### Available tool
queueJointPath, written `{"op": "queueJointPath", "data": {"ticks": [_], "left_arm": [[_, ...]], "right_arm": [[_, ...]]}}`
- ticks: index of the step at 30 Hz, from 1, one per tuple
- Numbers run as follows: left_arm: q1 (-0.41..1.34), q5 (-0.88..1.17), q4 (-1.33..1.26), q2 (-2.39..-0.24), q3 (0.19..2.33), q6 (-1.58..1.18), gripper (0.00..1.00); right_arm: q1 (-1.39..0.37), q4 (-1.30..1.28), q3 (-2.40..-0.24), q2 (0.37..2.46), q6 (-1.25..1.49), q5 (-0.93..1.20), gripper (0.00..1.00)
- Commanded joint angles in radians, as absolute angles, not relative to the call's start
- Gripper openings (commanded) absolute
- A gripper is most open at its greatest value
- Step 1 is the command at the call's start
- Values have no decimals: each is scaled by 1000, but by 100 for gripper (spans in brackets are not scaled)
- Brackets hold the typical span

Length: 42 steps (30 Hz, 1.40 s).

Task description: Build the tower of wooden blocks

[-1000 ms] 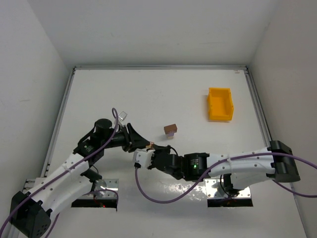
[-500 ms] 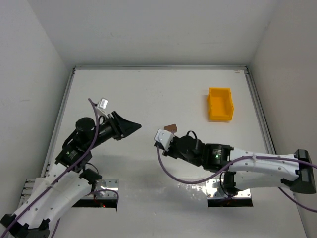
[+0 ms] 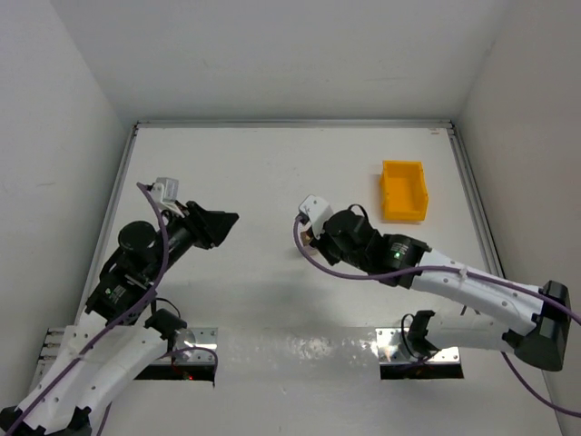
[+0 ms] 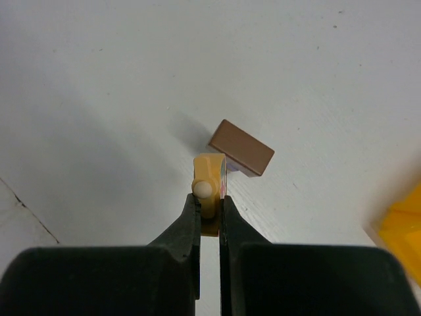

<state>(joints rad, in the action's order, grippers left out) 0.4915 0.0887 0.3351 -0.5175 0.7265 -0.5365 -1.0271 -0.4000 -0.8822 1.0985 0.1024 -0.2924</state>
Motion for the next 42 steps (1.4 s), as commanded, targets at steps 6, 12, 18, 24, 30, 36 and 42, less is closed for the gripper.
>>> {"op": "queueJointPath", "data": {"ticks": [6, 12, 18, 24, 30, 36, 42], "left_arm": [[488, -95, 282, -567, 749, -347, 41], [483, -132, 264, -607, 718, -302, 40], [476, -175, 282, -598, 715, -288, 39], [451, -169, 279, -601, 709, -290, 38], [439, -156, 279, -614, 709, -290, 38], [426, -141, 276, -621, 707, -295, 38], [422, -140, 276, -621, 706, -293, 38]], "right_arm": [[-832, -414, -979, 1172, 189, -109, 0], [-796, -423, -1028, 1232, 178, -66, 0], [-769, -425, -1054, 1298, 187, -29, 0], [-749, -423, -1046, 1321, 201, -3, 0], [-733, -422, -1043, 1341, 202, 5, 0], [-730, -420, -1043, 1345, 206, 35, 0], [-729, -419, -1043, 1362, 206, 32, 0]]}}
